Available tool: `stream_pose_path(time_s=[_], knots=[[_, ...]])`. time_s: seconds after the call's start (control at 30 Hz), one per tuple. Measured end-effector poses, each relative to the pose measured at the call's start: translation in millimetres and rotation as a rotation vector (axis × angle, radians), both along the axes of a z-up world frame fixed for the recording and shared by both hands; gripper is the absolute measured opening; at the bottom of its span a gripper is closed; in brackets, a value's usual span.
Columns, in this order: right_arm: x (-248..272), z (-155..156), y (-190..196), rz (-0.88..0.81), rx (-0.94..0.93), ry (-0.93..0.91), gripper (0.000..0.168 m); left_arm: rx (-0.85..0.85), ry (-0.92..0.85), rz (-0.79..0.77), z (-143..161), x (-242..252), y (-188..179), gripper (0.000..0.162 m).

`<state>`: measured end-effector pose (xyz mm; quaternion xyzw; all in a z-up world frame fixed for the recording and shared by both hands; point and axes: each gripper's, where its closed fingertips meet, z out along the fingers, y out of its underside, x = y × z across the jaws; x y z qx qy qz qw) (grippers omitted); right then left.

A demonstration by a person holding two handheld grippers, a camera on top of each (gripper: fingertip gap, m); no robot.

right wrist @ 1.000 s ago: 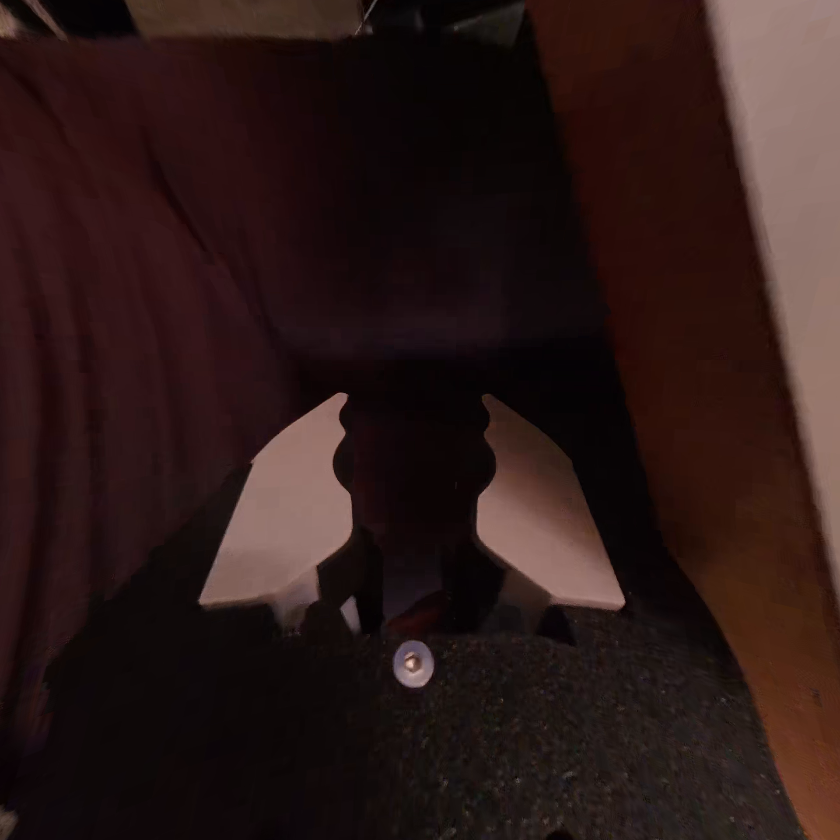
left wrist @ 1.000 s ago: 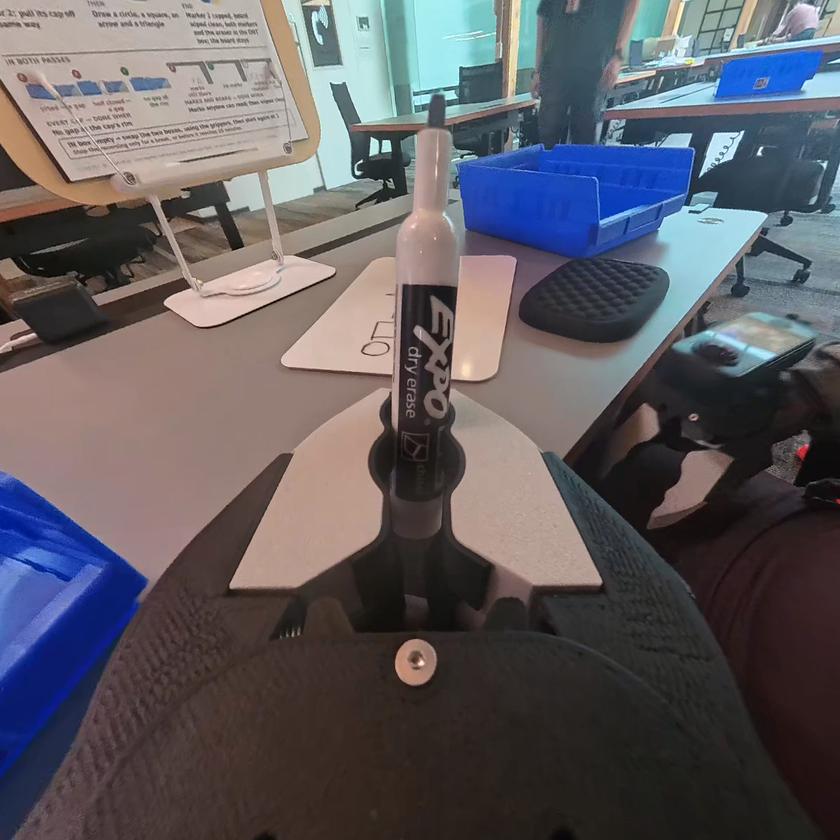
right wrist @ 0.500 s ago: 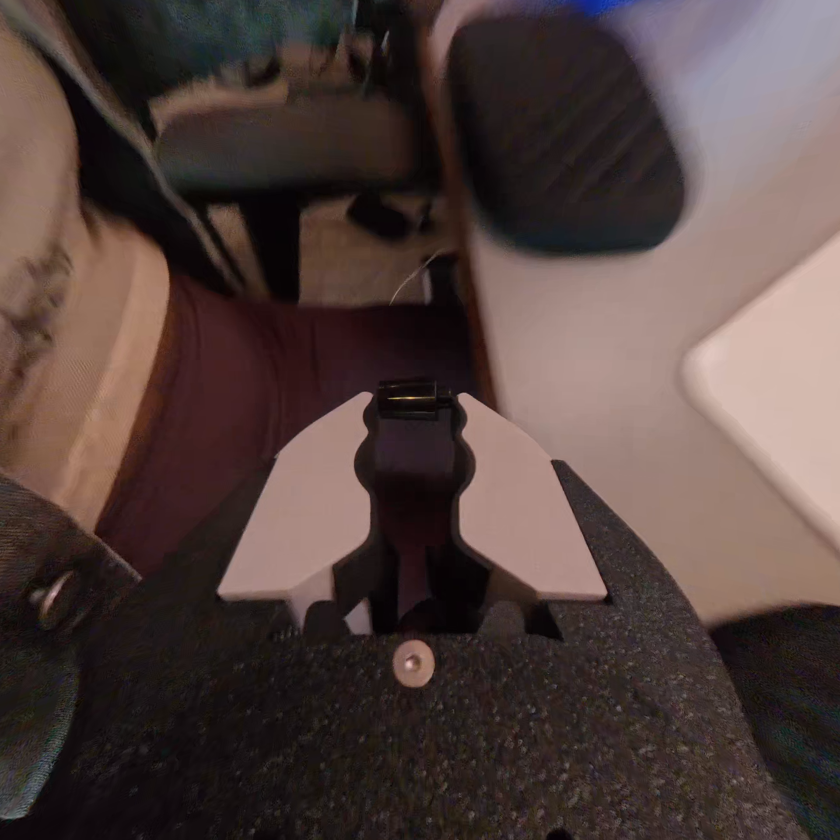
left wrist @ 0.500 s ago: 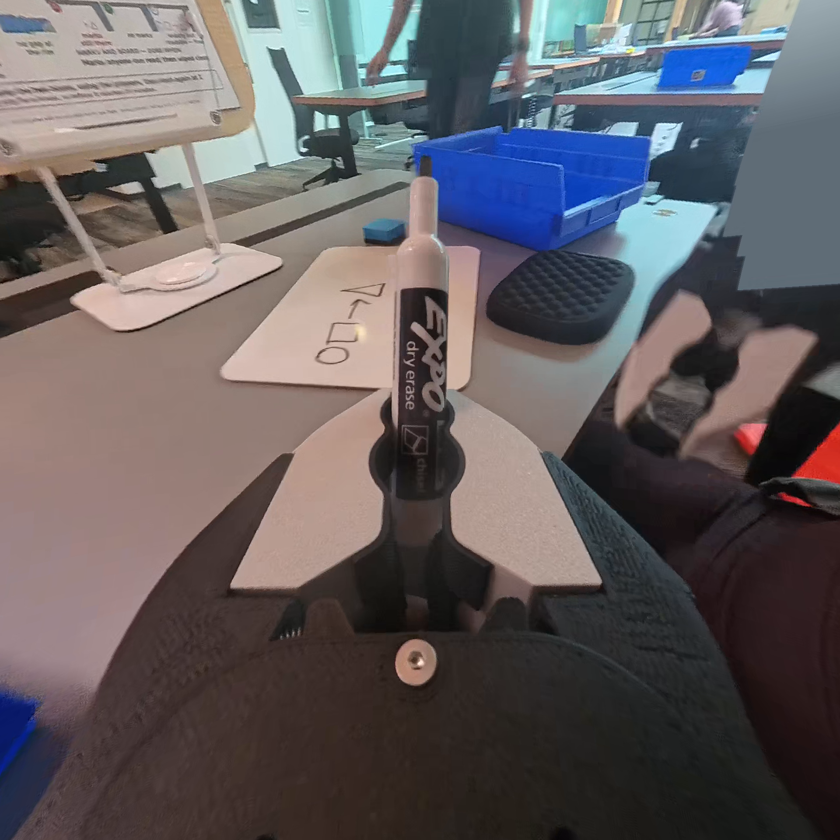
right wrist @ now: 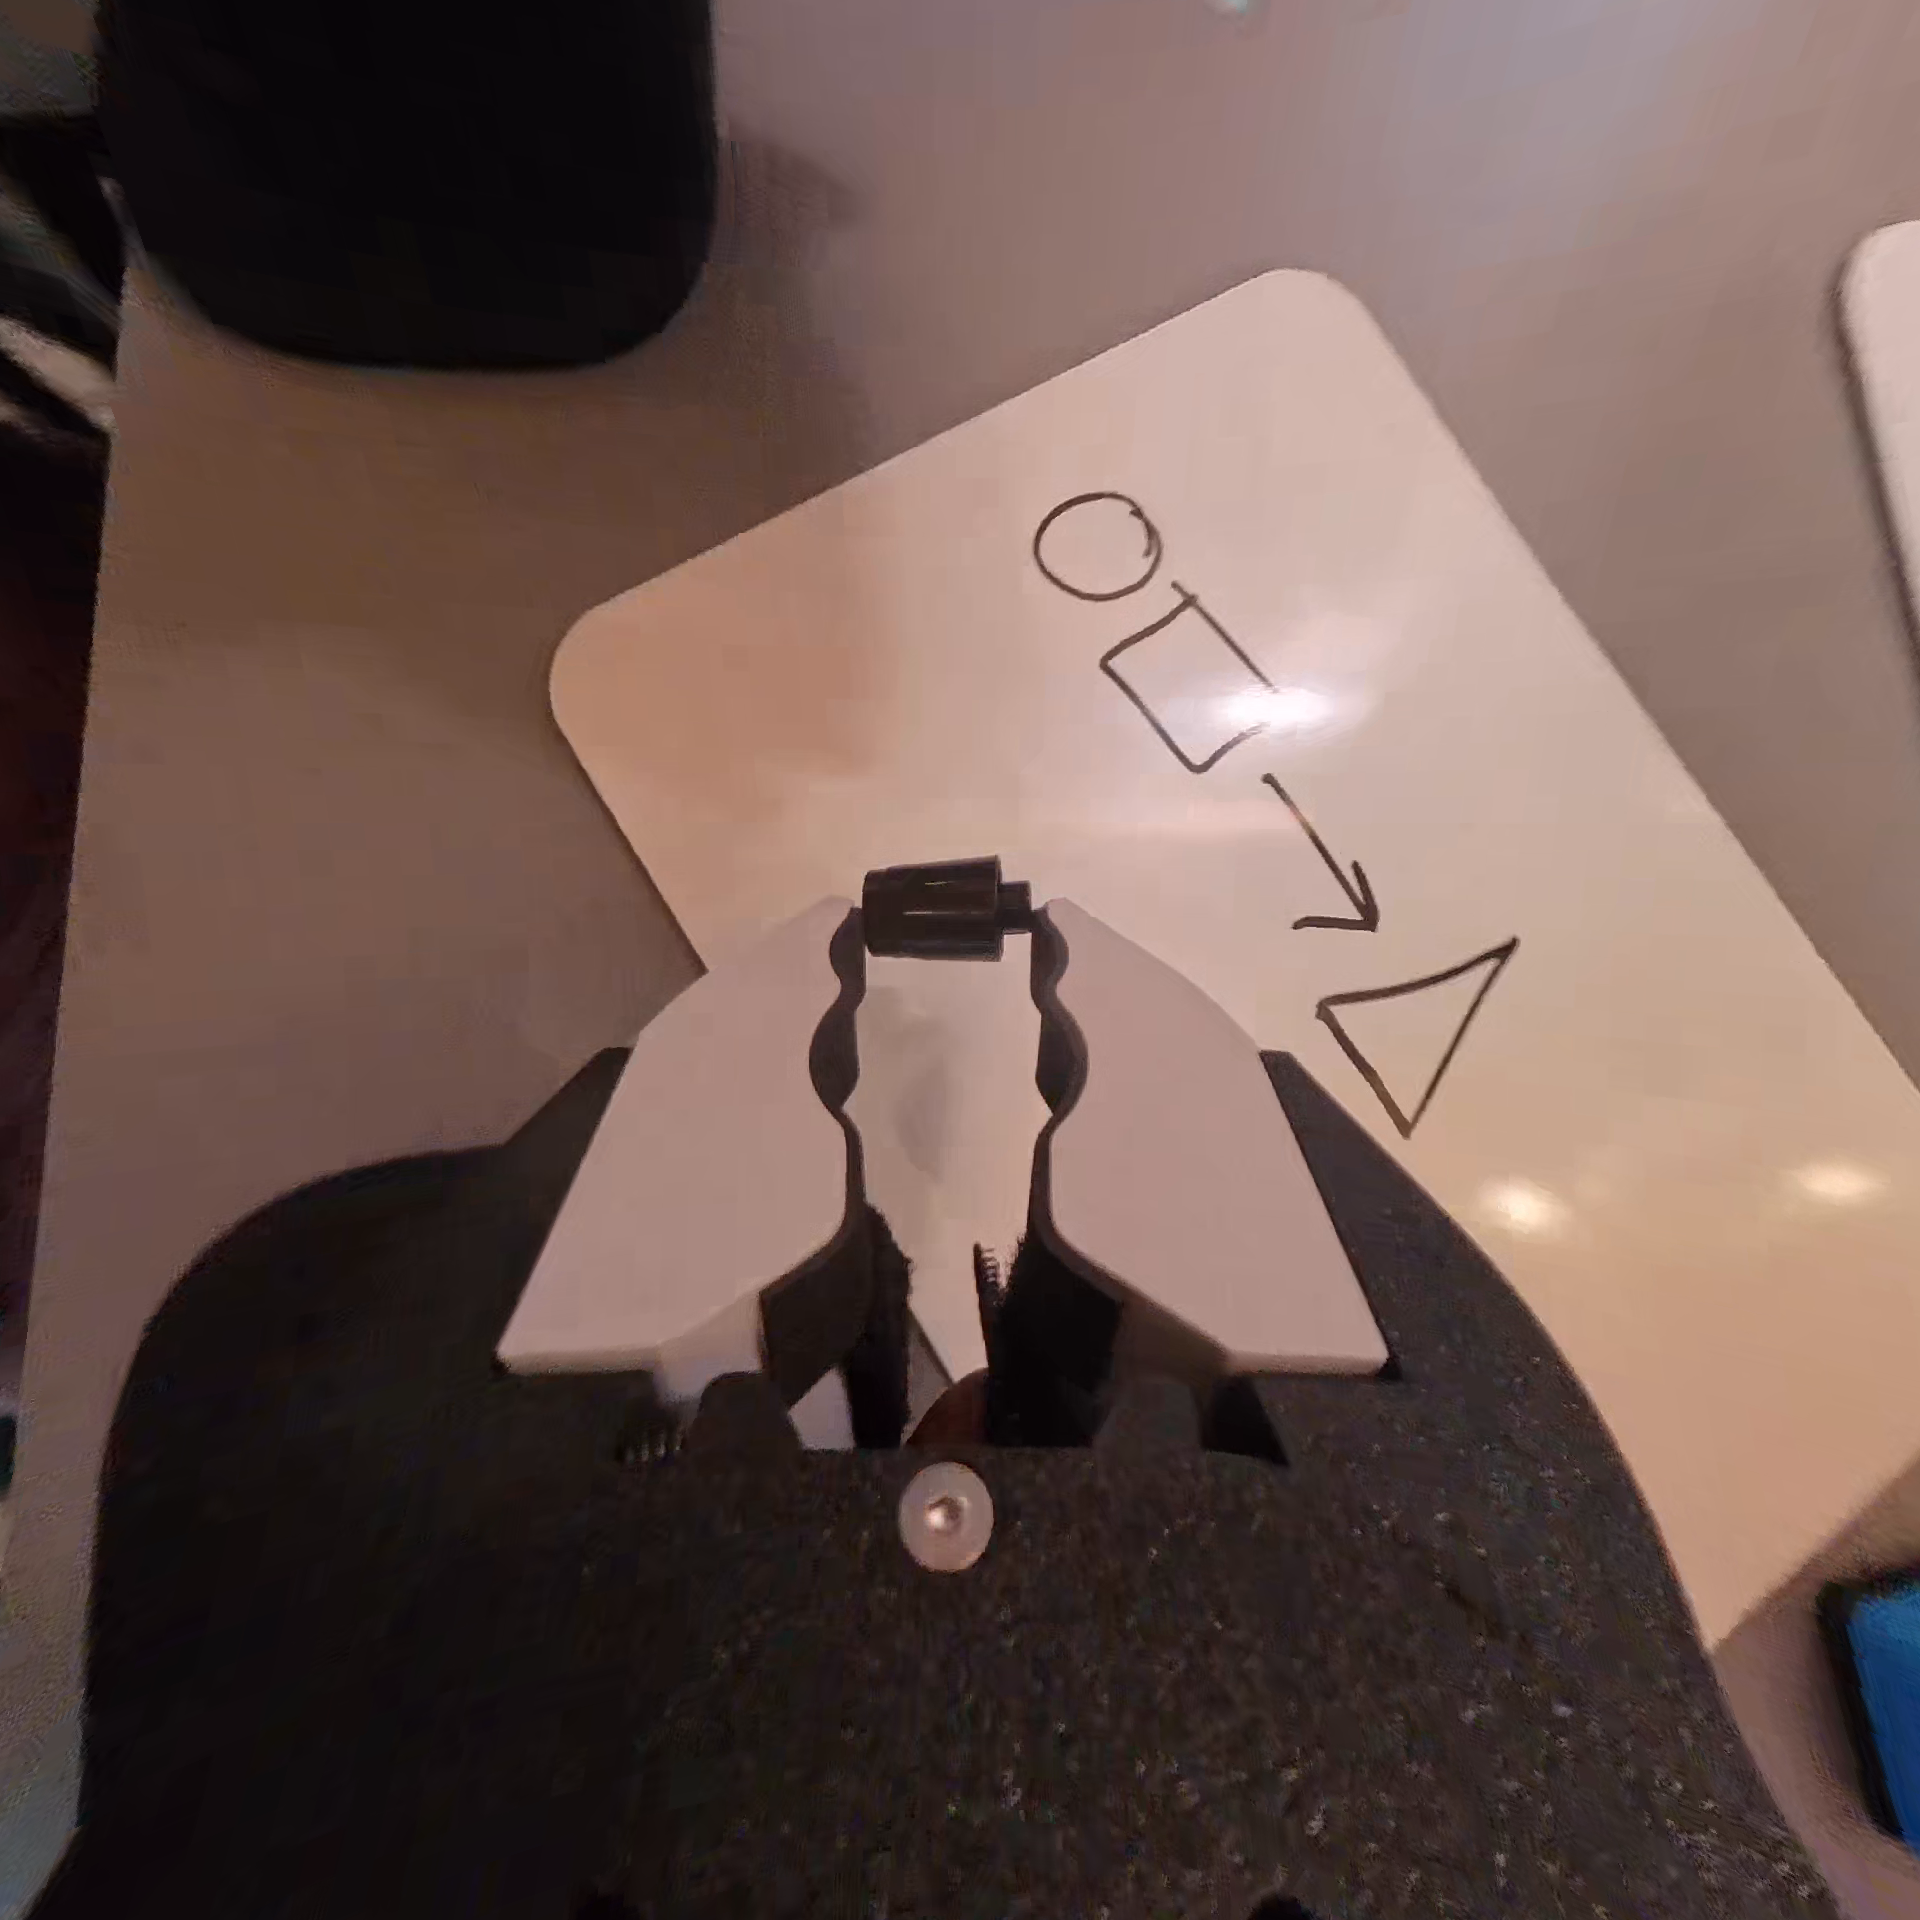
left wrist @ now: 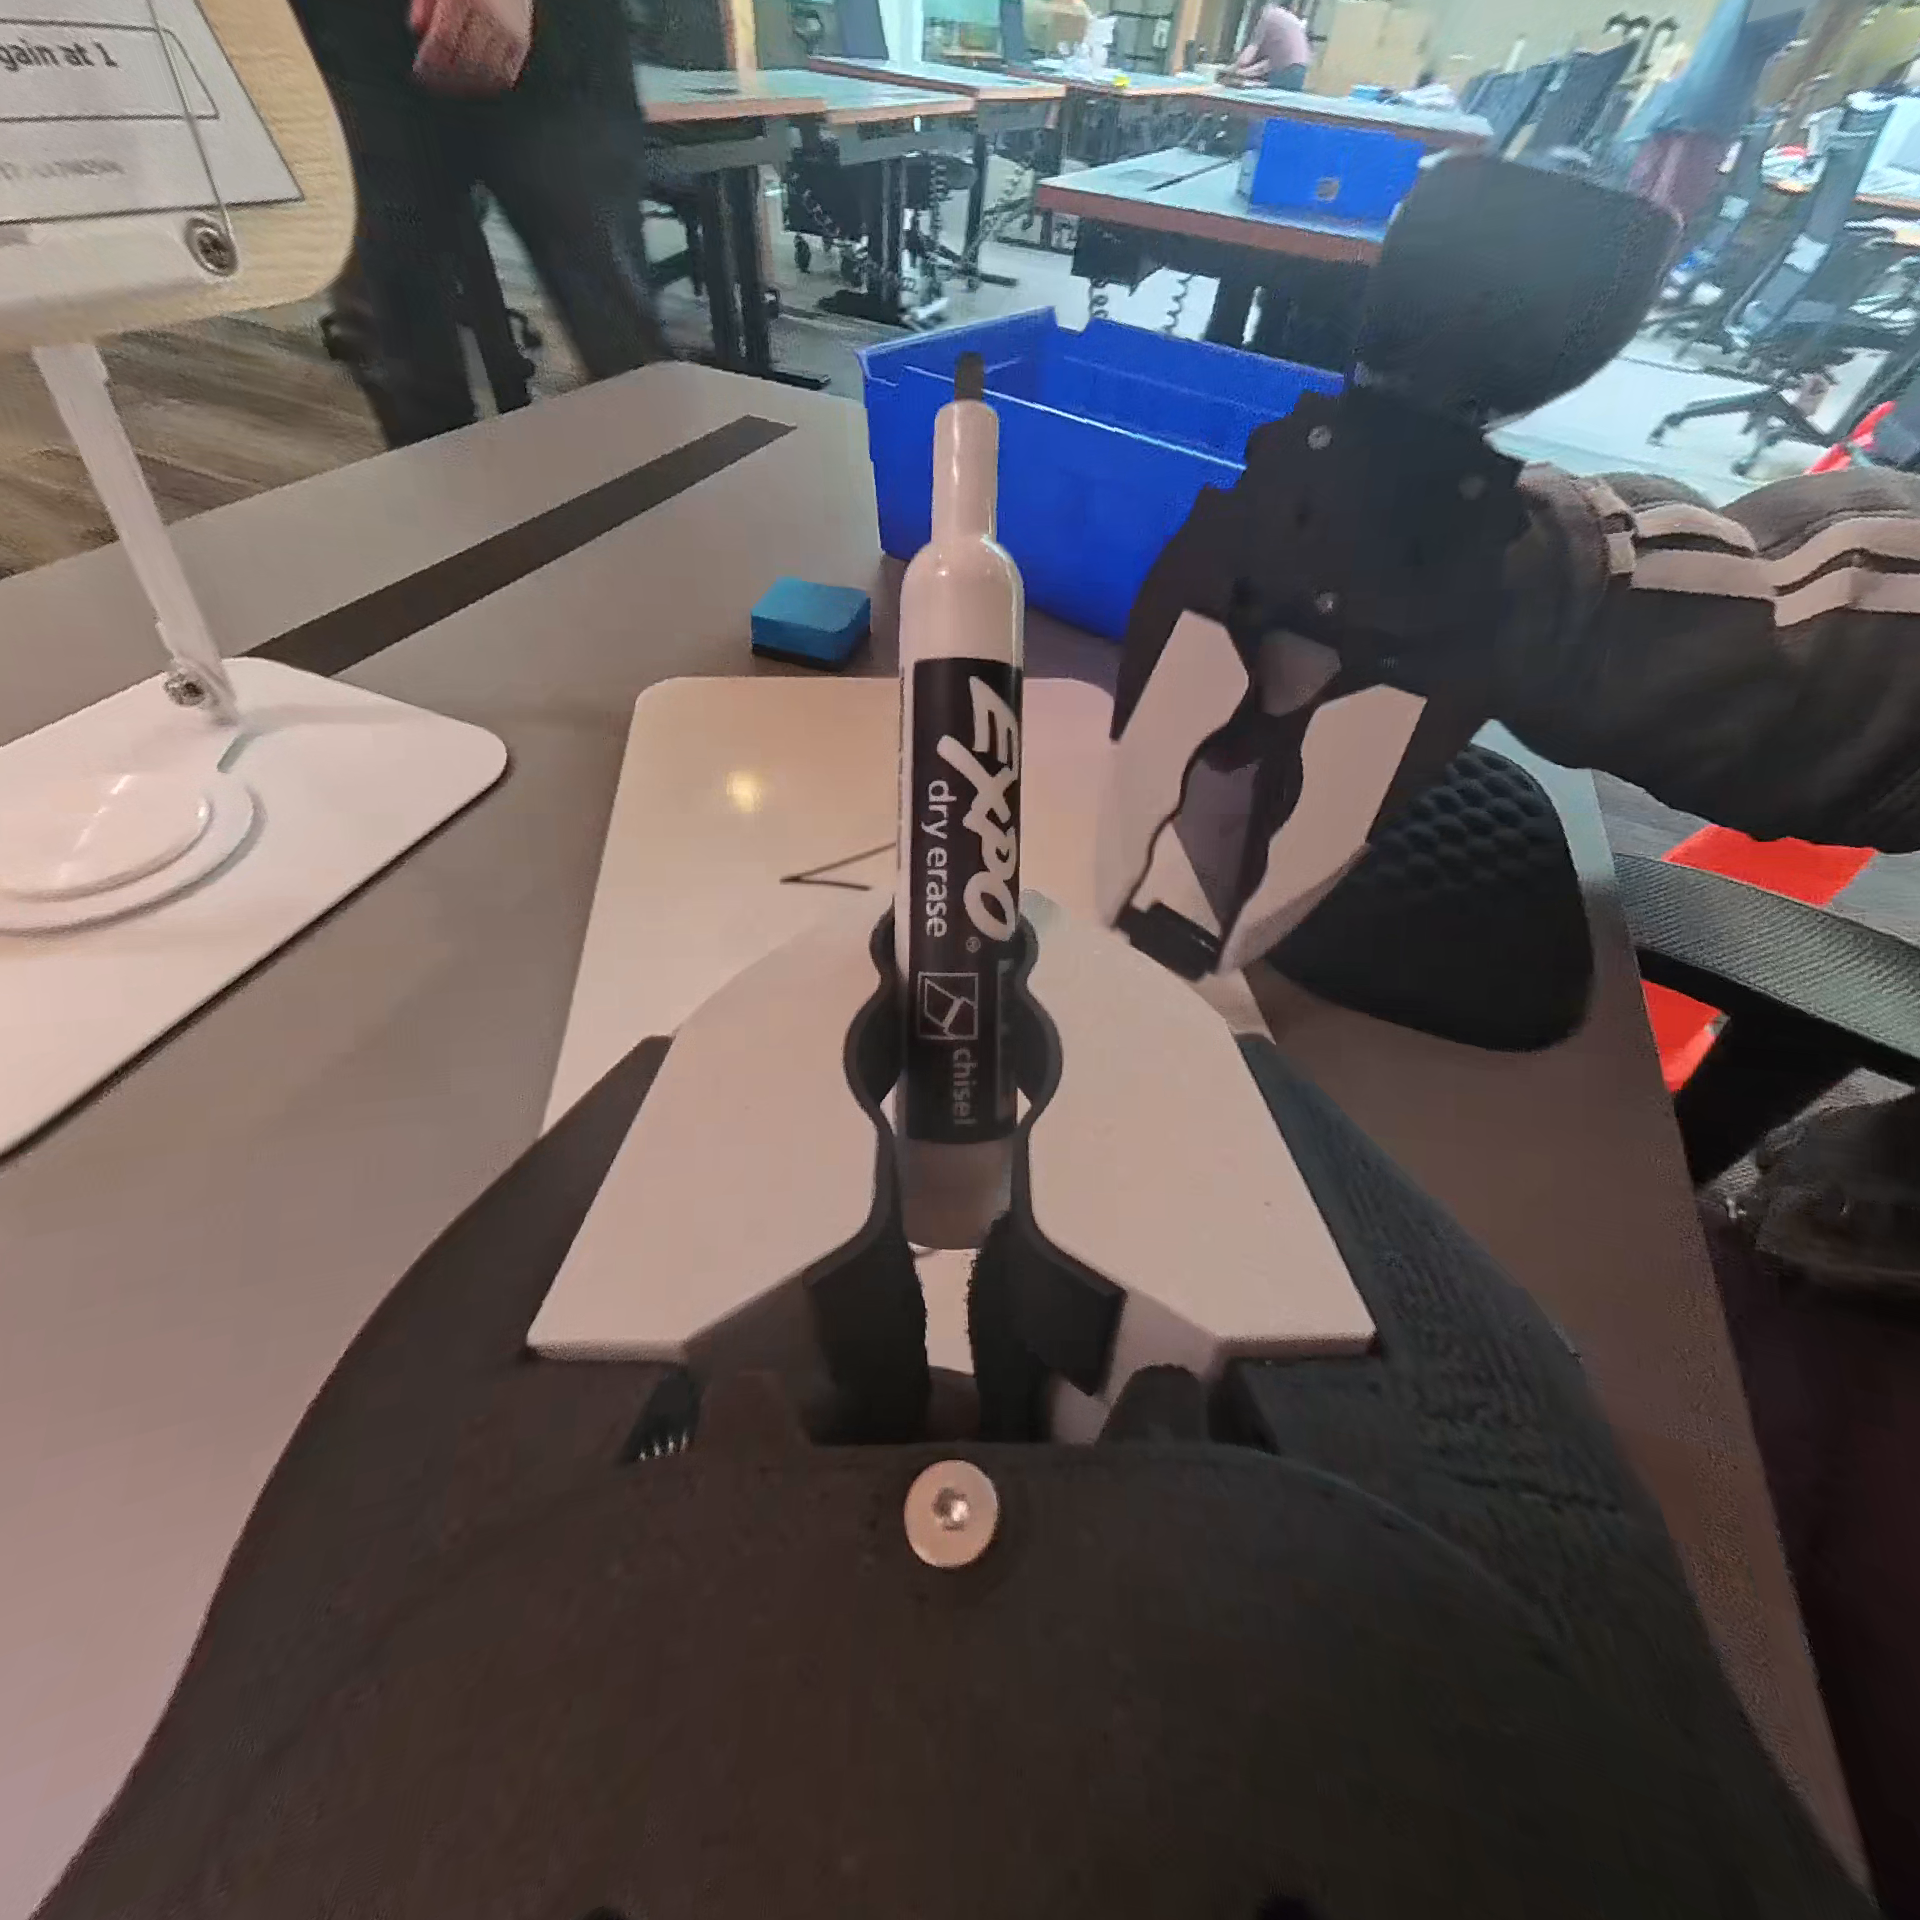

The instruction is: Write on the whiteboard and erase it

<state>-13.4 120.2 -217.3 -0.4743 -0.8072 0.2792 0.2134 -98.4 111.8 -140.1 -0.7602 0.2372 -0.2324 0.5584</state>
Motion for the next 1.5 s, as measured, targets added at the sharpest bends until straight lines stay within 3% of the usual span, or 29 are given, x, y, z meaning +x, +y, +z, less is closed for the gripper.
stream_pose_path(time_s=[0.17, 0.27, 0.3, 0.33, 0.4, 0.5, 0.6, 0.7, 0.8, 0.97, 1.03, 1.1, 1.23, 1.3, 1.37, 1.5], knots=[[8.4, -24.4, -2.1, 0.165, 0.076, -0.148, 0.030, 0.035, -0.087, 0.013, -9.8, -2.6, 21.6, 0.016], [6.6, -26.4, -12.4, 0.255, 0.114, -0.142, 0.030, 0.061, -0.072, 0.021, -14.4, -5.4, 17.2, 0.016], [7.4, -28.0, -10.9, 0.253, 0.144, -0.164, 0.033, 0.079, -0.081, 0.018, -11.6, -5.1, 15.0, 0.016], [9.2, -29.5, -8.7, 0.231, 0.166, -0.199, 0.048, 0.093, -0.099, 0.020, -8.8, -5.2, 13.7, 0.016], [13.0, -23.5, -11.0, 0.165, 0.129, -0.237, 0.066, 0.096, -0.124, 0.041, -8.3, -7.0, 13.8, 0.016], [21.3, -6.3, -13.4, -0.044, 0.046, -0.231, 0.063, 0.095, -0.135, 0.058, -10.4, -5.7, 14.6, 0.016], [26.9, 1.7, -8.3, -0.482, -0.123, -0.224, 0.054, 0.100, -0.112, 0.060, -12.2, -2.0, 13.4, 0.016], [24.8, -3.5, -6.4, -0.675, -0.221, -0.184, 0.049, 0.099, -0.098, 0.046, -13.8, 1.0, 12.4, 0.016], [16.2, -14.7, -2.5, -0.721, -0.249, -0.212, 0.040, 0.058, -0.090, 0.043, -23.0, 0.8, 12.8, 0.016], [19.0, -33.9, -2.8, -0.661, -0.139, -0.364, 0.023, 0.024, -0.071, 0.035, -31.1, -2.4, 14.7, 0.016], [11.8, -32.4, 0.2, -0.622, -0.140, -0.289, 0.022, 0.009, -0.074, 0.025, -31.7, -1.7, 13.7, 0.016], [-3.8, -18.5, 3.8, -0.594, -0.258, -0.104, 0.022, -0.005, -0.069, 0.010, -32.7, 1.7, 11.4, 0.016], [-30.0, 97.6, 9.9, -0.429, -0.717, 0.686, 0.021, -0.120, -0.157, -0.057, -35.2, 19.8, 2.5, 0.016], [-21.8, 134.3, 20.0, -0.402, -0.888, 0.947, 0.021, -0.206, -0.200, -0.130, -39.7, 35.2, -6.7, 0.016], [-25.5, 134.2, 22.0, -0.404, -0.962, 0.984, 0.021, -0.246, -0.221, -0.195, -42.4, 50.5, -16.0, 0.016], [-28.8, 128.6, 21.2, -0.417, -0.897, 0.997, 0.021, -0.254, -0.203, -0.238, -46.6, 64.5, -22.4, 0.017]])
